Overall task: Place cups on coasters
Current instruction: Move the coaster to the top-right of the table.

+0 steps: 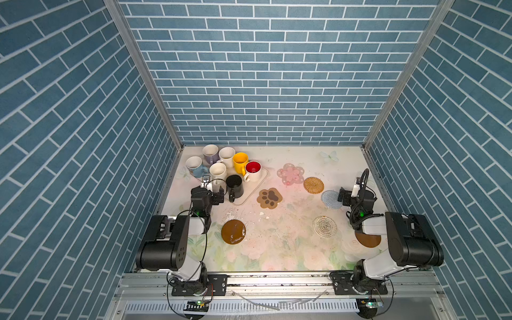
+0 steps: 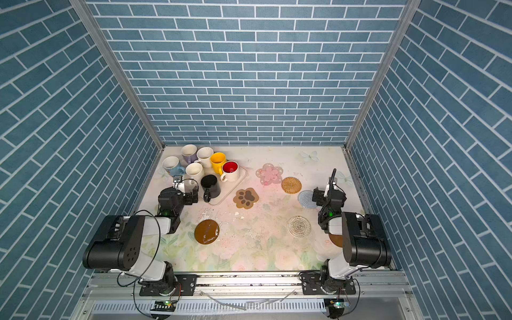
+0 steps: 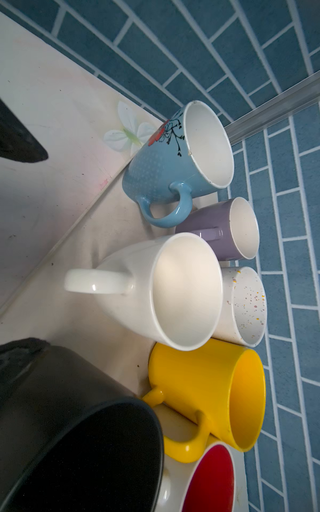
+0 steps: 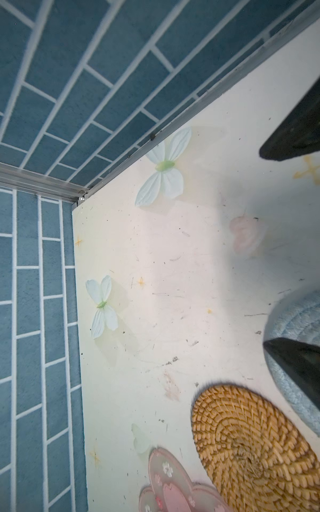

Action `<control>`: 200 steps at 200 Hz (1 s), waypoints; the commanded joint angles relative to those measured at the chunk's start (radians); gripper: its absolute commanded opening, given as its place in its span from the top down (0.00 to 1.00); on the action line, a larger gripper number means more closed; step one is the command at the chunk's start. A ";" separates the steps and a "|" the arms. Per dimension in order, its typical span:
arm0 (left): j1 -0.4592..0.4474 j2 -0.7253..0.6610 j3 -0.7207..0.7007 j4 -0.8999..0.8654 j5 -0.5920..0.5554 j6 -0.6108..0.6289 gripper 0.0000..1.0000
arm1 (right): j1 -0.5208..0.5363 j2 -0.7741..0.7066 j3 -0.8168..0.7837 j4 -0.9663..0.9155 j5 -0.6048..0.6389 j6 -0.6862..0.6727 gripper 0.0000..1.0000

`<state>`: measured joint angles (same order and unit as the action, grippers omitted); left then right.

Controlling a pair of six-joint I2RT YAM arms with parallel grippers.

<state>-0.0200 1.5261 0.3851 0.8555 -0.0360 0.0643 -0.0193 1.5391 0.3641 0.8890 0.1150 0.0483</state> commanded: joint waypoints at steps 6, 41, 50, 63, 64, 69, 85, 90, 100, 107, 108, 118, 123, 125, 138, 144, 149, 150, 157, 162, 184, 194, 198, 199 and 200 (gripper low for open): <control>-0.004 0.001 0.009 -0.010 -0.004 0.008 0.01 | 0.005 0.002 0.015 0.004 0.000 -0.002 0.01; -0.004 0.001 0.009 -0.010 -0.004 0.008 0.01 | 0.005 0.001 0.017 0.002 -0.005 0.000 0.01; -0.005 0.000 0.009 -0.010 -0.004 0.008 0.01 | 0.004 0.002 0.016 0.000 -0.006 0.002 0.01; -0.004 0.000 0.009 -0.010 -0.004 0.008 0.01 | 0.004 0.002 0.018 -0.002 -0.009 0.003 0.01; -0.004 0.000 0.009 -0.010 -0.004 0.008 0.01 | 0.004 0.002 0.018 -0.002 -0.008 0.003 0.01; -0.004 0.000 0.009 -0.010 -0.004 0.007 0.01 | 0.004 0.003 0.018 -0.002 -0.008 0.002 0.01; -0.004 0.000 0.010 -0.011 -0.004 0.007 0.01 | 0.004 0.003 0.019 -0.005 -0.011 0.002 0.01; -0.004 0.000 0.011 -0.012 -0.004 0.008 0.01 | 0.003 0.003 0.021 -0.007 -0.011 0.004 0.01; -0.004 0.002 0.011 -0.013 -0.004 0.008 0.01 | 0.001 0.003 0.023 -0.010 -0.017 0.004 0.01; -0.005 0.002 0.009 -0.013 -0.003 0.008 0.01 | 0.000 0.004 0.024 -0.013 -0.020 0.005 0.01; -0.005 0.002 0.010 -0.013 -0.003 0.008 0.01 | 0.000 0.004 0.024 -0.013 -0.021 0.005 0.01; -0.003 0.002 0.011 -0.013 -0.002 0.006 0.01 | -0.002 0.004 0.026 -0.015 -0.025 0.007 0.01; -0.003 0.001 0.012 -0.013 -0.002 0.006 0.01 | -0.003 0.003 0.026 -0.015 -0.026 0.007 0.01; -0.003 0.002 0.012 -0.013 -0.002 0.006 0.01 | -0.004 0.003 0.027 -0.015 -0.025 0.007 0.01; -0.003 0.001 0.012 -0.013 -0.002 0.006 0.01 | -0.004 0.003 0.024 -0.015 -0.025 0.007 0.01; -0.003 0.001 0.011 -0.013 -0.002 0.006 0.01 | -0.003 0.003 0.024 -0.013 -0.026 0.007 0.01; -0.003 0.000 0.011 -0.013 -0.002 0.006 0.01 | -0.004 0.003 0.023 -0.012 -0.025 0.007 0.01; -0.003 0.000 0.011 -0.013 -0.002 0.006 0.01 | -0.004 0.004 0.023 -0.012 -0.025 0.007 0.01; -0.003 0.000 0.009 -0.012 -0.002 0.006 0.01 | -0.004 0.001 0.022 -0.009 -0.025 0.005 0.01; -0.003 -0.001 0.009 -0.011 -0.002 0.006 0.01 | -0.003 0.002 0.020 -0.008 -0.023 0.005 0.01; -0.003 -0.004 -0.001 0.004 -0.003 0.006 0.01 | -0.002 -0.006 0.001 0.025 -0.042 -0.008 0.01; -0.003 -0.011 -0.019 0.030 -0.004 0.006 0.01 | 0.001 -0.023 -0.016 0.041 -0.033 -0.009 0.01; -0.003 -0.018 -0.027 0.040 -0.005 0.006 0.01 | 0.002 -0.033 -0.022 0.043 -0.026 -0.009 0.01; -0.003 -0.019 -0.029 0.043 -0.006 0.006 0.01 | 0.002 -0.037 -0.023 0.043 -0.025 -0.009 0.01; -0.003 -0.020 -0.032 0.046 -0.006 0.006 0.01 | 0.002 -0.040 -0.024 0.043 -0.024 -0.008 0.01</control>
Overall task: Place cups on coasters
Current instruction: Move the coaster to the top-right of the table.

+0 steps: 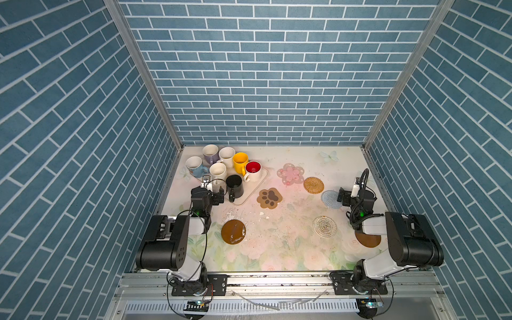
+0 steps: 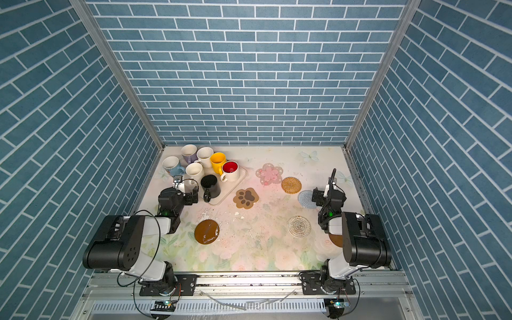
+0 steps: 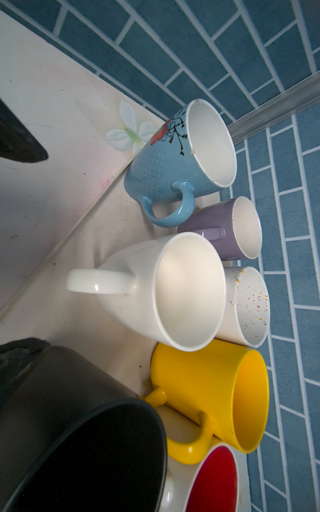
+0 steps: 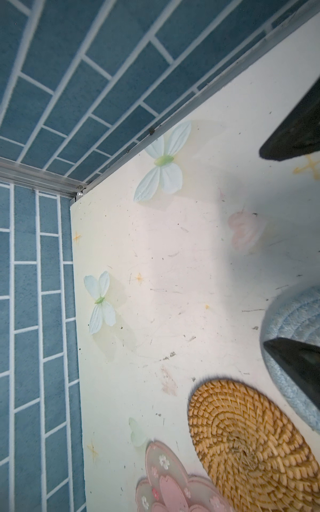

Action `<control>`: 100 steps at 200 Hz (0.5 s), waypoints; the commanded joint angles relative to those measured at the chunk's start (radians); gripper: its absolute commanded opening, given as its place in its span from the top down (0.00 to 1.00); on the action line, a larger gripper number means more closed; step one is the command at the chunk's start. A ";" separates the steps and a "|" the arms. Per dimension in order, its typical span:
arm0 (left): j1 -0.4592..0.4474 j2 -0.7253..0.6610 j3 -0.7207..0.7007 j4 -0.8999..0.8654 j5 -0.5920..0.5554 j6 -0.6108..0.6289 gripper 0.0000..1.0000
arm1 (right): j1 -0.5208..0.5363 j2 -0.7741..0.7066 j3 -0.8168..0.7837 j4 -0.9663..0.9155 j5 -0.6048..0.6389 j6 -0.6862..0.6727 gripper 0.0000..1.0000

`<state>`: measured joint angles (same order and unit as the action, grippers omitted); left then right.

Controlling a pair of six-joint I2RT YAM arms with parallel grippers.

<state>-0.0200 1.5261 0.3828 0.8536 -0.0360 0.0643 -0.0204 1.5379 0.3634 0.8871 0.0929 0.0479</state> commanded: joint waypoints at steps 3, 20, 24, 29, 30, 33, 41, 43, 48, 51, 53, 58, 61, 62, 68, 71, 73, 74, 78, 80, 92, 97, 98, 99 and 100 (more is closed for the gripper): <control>-0.003 -0.027 -0.036 0.054 -0.009 0.005 0.01 | 0.004 -0.048 -0.029 0.046 0.003 -0.005 0.01; -0.004 -0.073 -0.052 0.049 -0.033 -0.004 0.01 | 0.005 -0.089 -0.039 0.030 0.036 0.003 0.01; -0.004 -0.085 -0.051 0.037 -0.038 -0.005 0.01 | 0.007 -0.103 -0.036 0.013 0.043 0.003 0.02; -0.006 -0.105 -0.049 0.015 -0.050 -0.006 0.01 | 0.010 -0.120 -0.025 -0.023 0.048 0.003 0.02; -0.006 -0.110 -0.047 0.009 -0.052 -0.006 0.01 | 0.010 -0.124 -0.022 -0.032 0.049 0.003 0.02; -0.006 -0.123 -0.044 -0.007 -0.057 -0.008 0.01 | 0.012 -0.134 -0.015 -0.059 0.053 0.004 0.02; -0.006 -0.162 -0.034 -0.066 -0.070 -0.014 0.01 | 0.016 -0.166 0.014 -0.146 0.069 0.014 0.03; -0.006 -0.172 -0.029 -0.084 -0.073 -0.016 0.01 | 0.016 -0.174 0.020 -0.168 0.075 0.018 0.03; -0.007 -0.196 -0.020 -0.127 -0.078 -0.018 0.01 | 0.017 -0.192 0.037 -0.217 0.083 0.029 0.04; -0.008 -0.209 -0.012 -0.152 -0.080 -0.019 0.01 | 0.018 -0.202 0.044 -0.239 0.087 0.033 0.04; -0.008 -0.221 -0.009 -0.168 -0.082 -0.021 0.01 | 0.018 -0.207 0.049 -0.252 0.089 0.036 0.04; -0.008 -0.246 0.003 -0.211 -0.086 -0.024 0.01 | 0.020 -0.220 0.058 -0.278 0.097 0.042 0.05; -0.008 -0.261 0.012 -0.238 -0.090 -0.026 0.01 | 0.020 -0.229 0.061 -0.297 0.100 0.046 0.05; -0.008 -0.267 0.015 -0.246 -0.091 -0.027 0.01 | 0.020 -0.231 0.062 -0.303 0.103 0.048 0.05; -0.008 -0.300 0.030 -0.296 -0.100 -0.035 0.01 | 0.021 -0.248 0.072 -0.336 0.115 0.061 0.05; -0.008 -0.317 0.037 -0.320 -0.104 -0.040 0.01 | 0.022 -0.257 0.078 -0.354 0.122 0.072 0.05; -0.008 -0.329 0.041 -0.333 -0.107 -0.045 0.01 | 0.022 -0.263 0.082 -0.366 0.124 0.078 0.05; -0.008 -0.334 0.043 -0.341 -0.108 -0.045 0.01 | 0.022 -0.267 0.084 -0.374 0.124 0.081 0.05; -0.008 -0.356 0.052 -0.367 -0.113 -0.052 0.01 | 0.022 -0.281 0.094 -0.406 0.126 0.092 0.06; -0.008 -0.366 0.056 -0.380 -0.115 -0.056 0.01 | 0.023 -0.288 0.100 -0.424 0.128 0.097 0.06; -0.008 -0.428 0.090 -0.464 -0.134 -0.075 0.01 | 0.029 -0.334 0.143 -0.538 0.133 0.129 0.08; -0.008 -0.450 0.108 -0.509 -0.136 -0.081 0.01 | 0.030 -0.353 0.163 -0.586 0.134 0.144 0.08; -0.008 -0.453 0.111 -0.513 -0.136 -0.083 0.01 | 0.031 -0.357 0.167 -0.596 0.134 0.147 0.09; -0.008 -0.457 0.116 -0.519 -0.136 -0.084 0.01 | 0.032 -0.361 0.171 -0.605 0.134 0.150 0.09; -0.008 -0.458 0.120 -0.527 -0.137 -0.086 0.01 | 0.032 -0.364 0.175 -0.614 0.134 0.152 0.09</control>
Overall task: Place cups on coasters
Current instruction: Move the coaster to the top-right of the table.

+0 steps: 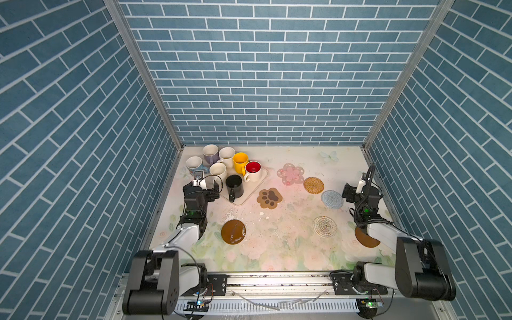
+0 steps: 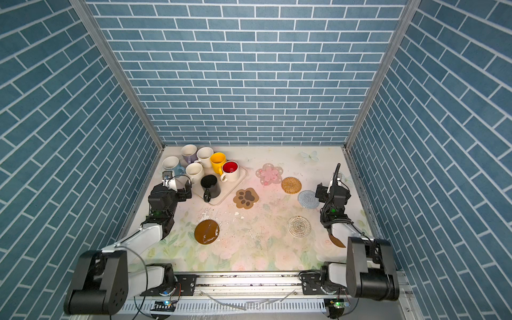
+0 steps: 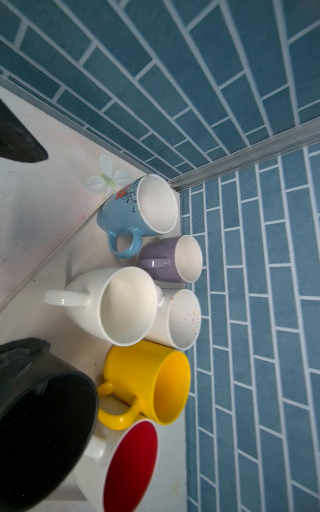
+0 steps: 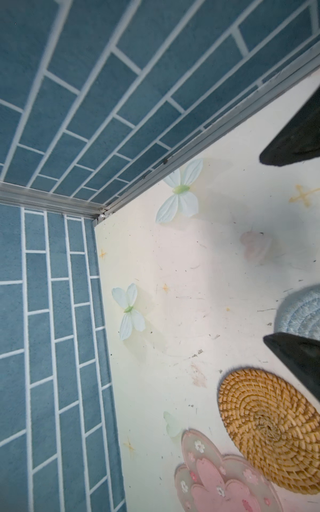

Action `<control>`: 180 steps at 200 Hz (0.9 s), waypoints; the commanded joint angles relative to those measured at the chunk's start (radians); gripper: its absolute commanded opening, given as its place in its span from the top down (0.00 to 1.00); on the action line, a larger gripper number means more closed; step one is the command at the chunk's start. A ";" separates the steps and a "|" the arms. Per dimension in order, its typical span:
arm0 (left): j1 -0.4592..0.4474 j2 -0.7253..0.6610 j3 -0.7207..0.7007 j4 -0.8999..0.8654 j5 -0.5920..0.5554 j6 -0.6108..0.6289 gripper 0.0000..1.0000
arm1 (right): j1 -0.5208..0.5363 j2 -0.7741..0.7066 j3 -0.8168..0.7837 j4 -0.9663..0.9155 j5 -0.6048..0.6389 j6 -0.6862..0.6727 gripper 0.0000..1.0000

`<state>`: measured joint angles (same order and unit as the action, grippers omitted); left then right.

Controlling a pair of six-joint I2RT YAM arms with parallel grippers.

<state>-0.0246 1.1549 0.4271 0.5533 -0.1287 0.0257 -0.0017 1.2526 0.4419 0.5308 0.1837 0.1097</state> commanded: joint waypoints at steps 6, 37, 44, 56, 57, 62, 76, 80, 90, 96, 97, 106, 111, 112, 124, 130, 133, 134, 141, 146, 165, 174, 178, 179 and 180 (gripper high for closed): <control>-0.004 -0.111 0.097 -0.287 -0.040 -0.058 0.01 | 0.017 -0.097 0.122 -0.316 0.040 0.111 0.10; -0.022 -0.213 0.228 -0.576 -0.045 -0.174 0.01 | 0.081 -0.155 0.254 -0.579 0.031 0.158 0.12; -0.029 -0.228 0.261 -0.636 -0.035 -0.198 0.01 | 0.106 -0.168 0.278 -0.626 0.042 0.158 0.12; -0.055 -0.255 0.312 -0.712 -0.027 -0.216 0.01 | 0.141 -0.188 0.314 -0.705 0.044 0.167 0.12; -0.058 -0.258 0.315 -0.718 -0.027 -0.218 0.01 | 0.144 -0.189 0.316 -0.711 0.044 0.168 0.12; -0.076 -0.270 0.327 -0.740 -0.028 -0.222 0.01 | 0.158 -0.195 0.332 -0.745 0.039 0.173 0.12; -0.143 -0.301 0.354 -0.797 -0.070 -0.231 0.01 | 0.193 -0.203 0.371 -0.841 0.026 0.190 0.10; -0.168 -0.302 0.367 -0.825 -0.101 -0.237 0.01 | 0.200 -0.205 0.381 -0.866 0.022 0.199 0.11; -0.233 -0.299 0.401 -0.895 -0.164 -0.243 0.01 | 0.211 -0.213 0.394 -0.916 -0.001 0.225 0.11; -0.272 -0.292 0.416 -0.928 -0.193 -0.244 0.01 | 0.216 -0.220 0.395 -0.935 -0.023 0.237 0.13; -0.281 -0.292 0.418 -0.933 -0.198 -0.245 0.01 | 0.217 -0.222 0.394 -0.937 -0.024 0.240 0.13; -0.353 -0.283 0.431 -0.969 -0.244 -0.251 0.01 | 0.232 -0.234 0.383 -0.952 -0.042 0.265 0.14; -0.391 -0.278 0.435 -0.983 -0.267 -0.256 0.01 | 0.242 -0.241 0.376 -0.958 -0.042 0.276 0.15; -0.397 -0.278 0.435 -0.985 -0.272 -0.258 0.01 | 0.244 -0.242 0.374 -0.959 -0.041 0.279 0.15; -0.481 -0.276 0.438 -1.007 -0.323 -0.282 0.01 | 0.268 -0.248 0.362 -0.974 -0.026 0.311 0.15; -0.518 -0.273 0.439 -1.018 -0.344 -0.296 0.01 | 0.280 -0.246 0.359 -0.982 -0.015 0.332 0.15; -0.535 -0.272 0.442 -1.021 -0.352 -0.303 0.01 | 0.286 -0.243 0.359 -0.986 -0.011 0.342 0.15; -0.541 -0.272 0.442 -1.023 -0.353 -0.305 0.01 | 0.288 -0.242 0.359 -0.987 -0.010 0.346 0.15; -0.576 -0.267 0.448 -1.031 -0.372 -0.316 0.01 | 0.302 -0.230 0.358 -0.992 -0.005 0.370 0.15; -0.603 -0.259 0.454 -1.038 -0.384 -0.320 0.01 | 0.313 -0.219 0.360 -0.992 -0.005 0.386 0.15; -0.689 -0.216 0.486 -1.065 -0.439 -0.330 0.01 | 0.352 -0.152 0.388 -1.004 0.007 0.424 0.15; -0.716 -0.194 0.499 -1.065 -0.435 -0.329 0.01 | 0.363 -0.115 0.405 -1.010 0.010 0.434 0.16; -0.722 -0.184 0.503 -1.059 -0.424 -0.329 0.01 | 0.365 -0.100 0.412 -1.010 0.007 0.437 0.17; -0.723 -0.183 0.503 -1.058 -0.420 -0.329 0.01 | 0.365 -0.095 0.414 -1.010 0.006 0.438 0.18; -0.723 -0.180 0.505 -1.056 -0.415 -0.329 0.01 | 0.365 -0.092 0.416 -1.009 0.005 0.439 0.18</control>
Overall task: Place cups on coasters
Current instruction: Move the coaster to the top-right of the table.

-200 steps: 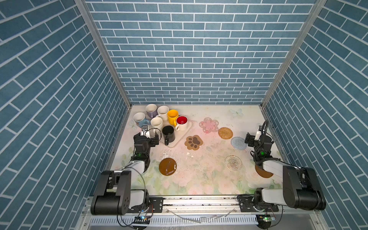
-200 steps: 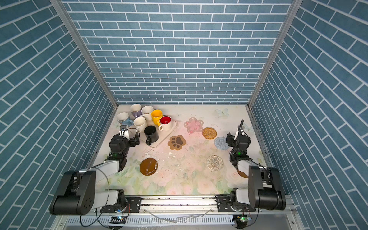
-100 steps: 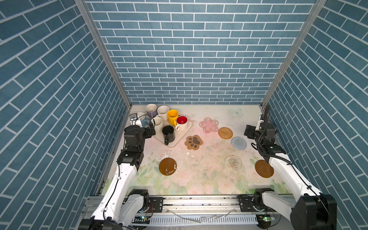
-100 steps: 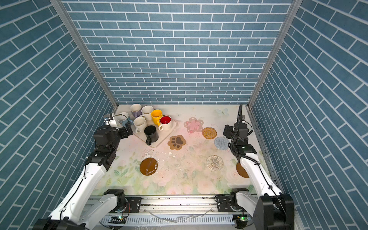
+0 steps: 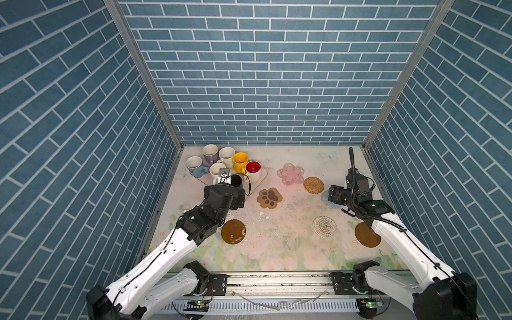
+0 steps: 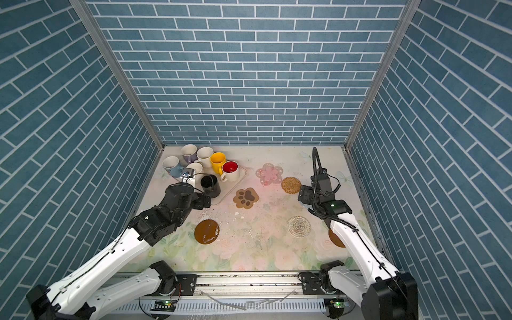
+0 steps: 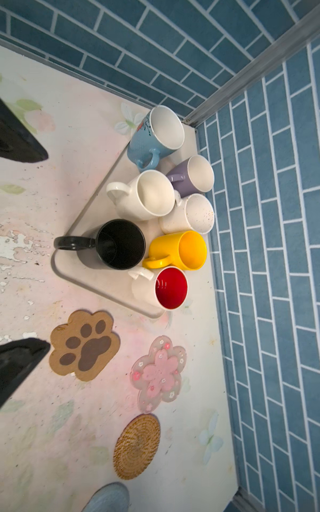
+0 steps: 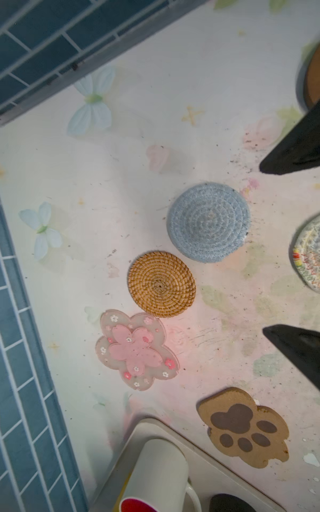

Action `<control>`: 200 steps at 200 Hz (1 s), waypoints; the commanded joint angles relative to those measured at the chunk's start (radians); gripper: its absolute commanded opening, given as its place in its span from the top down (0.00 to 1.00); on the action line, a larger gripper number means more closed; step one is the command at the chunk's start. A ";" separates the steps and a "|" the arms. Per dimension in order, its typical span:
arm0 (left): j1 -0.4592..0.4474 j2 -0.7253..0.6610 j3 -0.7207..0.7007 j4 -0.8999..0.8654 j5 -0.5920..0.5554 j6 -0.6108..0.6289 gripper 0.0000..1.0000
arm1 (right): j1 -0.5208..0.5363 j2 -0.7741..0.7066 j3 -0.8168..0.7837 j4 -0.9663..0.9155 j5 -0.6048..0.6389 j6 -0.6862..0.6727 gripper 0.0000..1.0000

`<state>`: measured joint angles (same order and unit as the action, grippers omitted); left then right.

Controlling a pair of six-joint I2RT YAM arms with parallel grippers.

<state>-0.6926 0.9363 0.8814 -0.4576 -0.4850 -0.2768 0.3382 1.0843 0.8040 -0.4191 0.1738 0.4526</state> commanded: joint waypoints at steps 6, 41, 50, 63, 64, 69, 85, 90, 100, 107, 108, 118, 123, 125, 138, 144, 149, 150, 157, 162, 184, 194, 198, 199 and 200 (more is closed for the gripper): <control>-0.059 0.053 0.053 -0.032 -0.030 -0.030 0.01 | 0.027 0.097 0.062 -0.060 0.007 0.099 0.21; -0.061 0.069 0.062 -0.037 -0.012 -0.135 0.01 | 0.027 0.204 0.138 -0.055 -0.031 0.074 0.37; -0.062 0.036 0.046 -0.029 0.004 -0.104 0.01 | 0.027 0.237 0.163 -0.056 -0.054 0.058 0.39; -0.061 -0.039 -0.013 0.024 0.025 -0.061 0.01 | 0.027 0.284 0.195 -0.060 -0.080 0.030 0.40; -0.061 -0.047 -0.020 0.031 0.026 -0.060 0.01 | 0.027 0.286 0.197 -0.060 -0.082 0.028 0.40; -0.061 -0.081 -0.053 0.067 0.032 -0.051 0.01 | 0.027 0.303 0.206 -0.061 -0.085 0.017 0.40; -0.058 -0.193 -0.162 0.193 0.053 -0.037 0.01 | 0.026 0.345 0.222 -0.046 -0.092 -0.009 0.40; -0.058 -0.219 -0.179 0.220 0.053 -0.033 0.01 | 0.026 0.356 0.224 -0.037 -0.094 -0.017 0.40; -0.057 -0.247 -0.219 0.232 0.029 -0.040 0.01 | 0.026 0.381 0.232 -0.022 -0.104 -0.030 0.40; -0.057 -0.245 -0.223 0.218 0.008 -0.044 0.01 | 0.025 0.401 0.237 -0.012 -0.112 -0.037 0.40; -0.056 -0.242 -0.222 0.216 0.008 -0.044 0.01 | 0.025 0.404 0.238 -0.010 -0.114 -0.038 0.40; -0.056 -0.221 -0.212 0.188 -0.012 -0.042 0.01 | 0.025 0.432 0.251 0.001 -0.129 -0.047 0.40; -0.056 -0.199 -0.204 0.177 -0.015 -0.040 0.01 | 0.026 0.445 0.257 0.004 -0.139 -0.050 0.40; -0.056 -0.193 -0.202 0.174 -0.016 -0.040 0.01 | 0.025 0.452 0.261 0.005 -0.144 -0.051 0.40; -0.056 -0.136 -0.187 0.159 -0.024 -0.046 0.01 | 0.026 0.490 0.282 0.009 -0.164 -0.058 0.44; -0.056 -0.112 -0.187 0.159 -0.024 -0.048 0.01 | 0.025 0.503 0.290 0.013 -0.167 -0.060 0.44; -0.056 -0.093 -0.187 0.166 -0.025 -0.052 0.01 | 0.025 0.513 0.297 0.017 -0.169 -0.060 0.45; -0.056 -0.089 -0.187 0.168 -0.024 -0.052 0.01 | 0.025 0.515 0.298 0.018 -0.169 -0.060 0.45; -0.056 -0.061 -0.187 0.185 -0.024 -0.054 0.01 | 0.025 0.530 0.306 0.025 -0.169 -0.060 0.46; -0.056 -0.043 -0.187 0.198 -0.022 -0.053 0.01 | 0.025 0.543 0.313 0.028 -0.169 -0.060 0.47; -0.056 0.021 -0.187 0.245 -0.025 -0.049 0.01 | 0.025 0.614 0.364 0.015 -0.167 -0.068 0.55; -0.055 0.035 -0.187 0.260 -0.027 -0.048 0.01 | 0.025 0.644 0.387 0.010 -0.161 -0.071 0.58; -0.054 0.040 -0.187 0.269 -0.026 -0.047 0.01 | 0.025 0.655 0.396 0.011 -0.158 -0.071 0.59; -0.055 0.041 -0.187 0.270 -0.026 -0.047 0.01 | 0.025 0.658 0.399 0.011 -0.157 -0.072 0.59; -0.055 0.042 -0.187 0.272 -0.026 -0.046 0.01 | 0.025 0.661 0.400 0.011 -0.156 -0.072 0.59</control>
<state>-0.7486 0.9596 0.6819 -0.2501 -0.4934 -0.3283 0.3626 1.6871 1.1305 -0.4042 0.0181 0.3985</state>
